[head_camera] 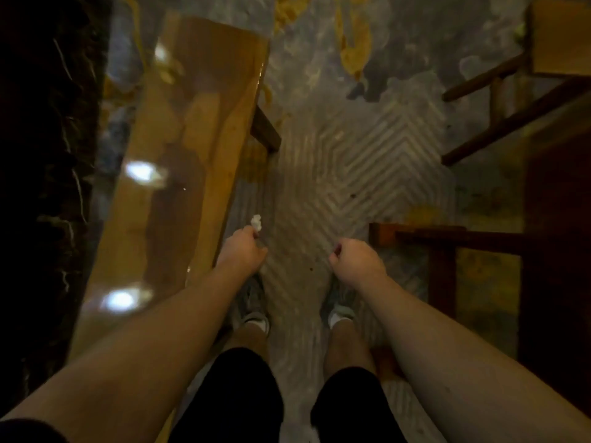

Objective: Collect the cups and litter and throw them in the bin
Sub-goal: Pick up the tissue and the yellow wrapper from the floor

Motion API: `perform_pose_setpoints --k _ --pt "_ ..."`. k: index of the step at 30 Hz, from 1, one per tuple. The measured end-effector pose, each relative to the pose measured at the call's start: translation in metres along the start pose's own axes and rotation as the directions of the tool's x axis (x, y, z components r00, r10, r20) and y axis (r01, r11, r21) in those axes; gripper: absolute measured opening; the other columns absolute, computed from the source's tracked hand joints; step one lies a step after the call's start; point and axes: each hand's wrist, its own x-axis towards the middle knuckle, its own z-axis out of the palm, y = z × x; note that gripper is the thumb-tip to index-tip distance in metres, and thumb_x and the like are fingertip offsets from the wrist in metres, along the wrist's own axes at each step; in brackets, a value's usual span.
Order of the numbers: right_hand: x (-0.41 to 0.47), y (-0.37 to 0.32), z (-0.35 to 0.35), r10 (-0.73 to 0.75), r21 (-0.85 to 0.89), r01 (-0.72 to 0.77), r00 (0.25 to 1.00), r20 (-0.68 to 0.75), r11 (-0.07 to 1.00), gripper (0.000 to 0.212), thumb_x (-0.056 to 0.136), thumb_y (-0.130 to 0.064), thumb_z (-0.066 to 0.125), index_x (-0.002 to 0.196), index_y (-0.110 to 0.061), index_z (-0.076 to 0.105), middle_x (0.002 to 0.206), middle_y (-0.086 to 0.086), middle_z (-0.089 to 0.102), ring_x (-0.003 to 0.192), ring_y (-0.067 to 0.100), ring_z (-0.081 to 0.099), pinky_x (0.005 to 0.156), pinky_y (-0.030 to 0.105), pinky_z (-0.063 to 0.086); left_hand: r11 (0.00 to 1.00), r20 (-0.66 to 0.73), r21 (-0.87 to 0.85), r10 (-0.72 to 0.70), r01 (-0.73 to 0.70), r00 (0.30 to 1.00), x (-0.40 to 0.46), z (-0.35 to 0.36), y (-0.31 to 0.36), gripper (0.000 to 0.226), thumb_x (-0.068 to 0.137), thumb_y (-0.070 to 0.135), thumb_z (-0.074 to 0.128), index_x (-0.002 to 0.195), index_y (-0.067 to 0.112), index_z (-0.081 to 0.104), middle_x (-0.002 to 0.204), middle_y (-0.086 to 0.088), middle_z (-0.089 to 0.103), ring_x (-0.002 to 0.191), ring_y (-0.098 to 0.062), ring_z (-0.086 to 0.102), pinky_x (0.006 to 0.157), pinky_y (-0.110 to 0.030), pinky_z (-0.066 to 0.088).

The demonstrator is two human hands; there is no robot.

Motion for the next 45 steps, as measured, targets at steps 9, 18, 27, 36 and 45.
perform_pose_setpoints --k 9,18,27,36,45 --pt "0.231 0.056 0.107 -0.049 -0.212 0.095 0.976 0.213 0.973 0.047 0.098 -0.028 0.052 0.141 -0.012 0.044 0.14 0.015 0.046 0.13 0.037 0.046 0.106 0.048 0.044 0.89 -0.065 -0.335 -0.349 0.309 0.935 0.19 0.13 -0.053 0.054 0.09 0.032 0.065 0.136 0.007 0.05 0.138 -0.018 0.055 0.123 -0.038 0.054 0.102 -0.039 0.042" --pt "0.359 0.105 0.229 0.107 -0.248 0.004 0.895 0.433 0.969 0.105 0.095 -0.019 0.066 0.158 -0.035 -0.016 0.166 0.0 -0.028 0.153 0.039 -0.011 0.117 0.054 0.03 0.828 -0.131 -0.475 -0.402 0.299 0.906 0.342 0.193 -0.099 0.058 0.087 0.008 0.07 0.14 0.008 0.047 0.134 -0.004 0.057 0.118 -0.019 0.057 0.082 -0.008 0.043" --pt "0.35 0.125 0.267 -0.017 -0.243 0.078 0.969 0.245 0.967 0.108 0.091 -0.029 0.066 0.156 -0.038 -0.02 0.165 0.0 -0.03 0.152 0.038 -0.02 0.116 0.057 0.028 0.929 -0.299 -0.269 -0.332 0.255 0.895 0.357 0.205 -0.115 0.032 0.092 0.02 0.064 0.119 0.003 0.066 0.122 -0.019 0.066 0.113 -0.033 0.061 0.086 -0.024 0.042" --pt "0.345 0.065 0.111 0.013 -0.244 0.058 0.959 0.282 0.968 0.057 0.099 -0.03 0.05 0.152 -0.017 0.036 0.152 0.018 0.038 0.138 0.04 0.041 0.112 0.049 0.038 0.902 -0.11 -0.413 -0.182 0.121 0.977 0.254 0.142 -0.032 0.025 0.084 0.018 0.075 0.103 0.002 0.075 0.099 -0.022 0.075 0.095 -0.033 0.071 0.084 -0.045 0.057" --pt "0.12 -0.01 -0.138 -0.027 -0.16 0.039 0.997 0.073 0.986 0.041 0.096 -0.031 0.052 0.131 -0.013 0.062 0.135 0.011 0.062 0.123 0.031 0.058 0.102 0.039 0.049 0.938 -0.055 -0.306 0.154 -0.163 0.987 0.081 -0.057 0.094 0.013 0.086 0.04 0.068 0.091 0.027 0.068 0.081 0.003 0.072 0.078 -0.014 0.067 0.068 -0.032 0.053"
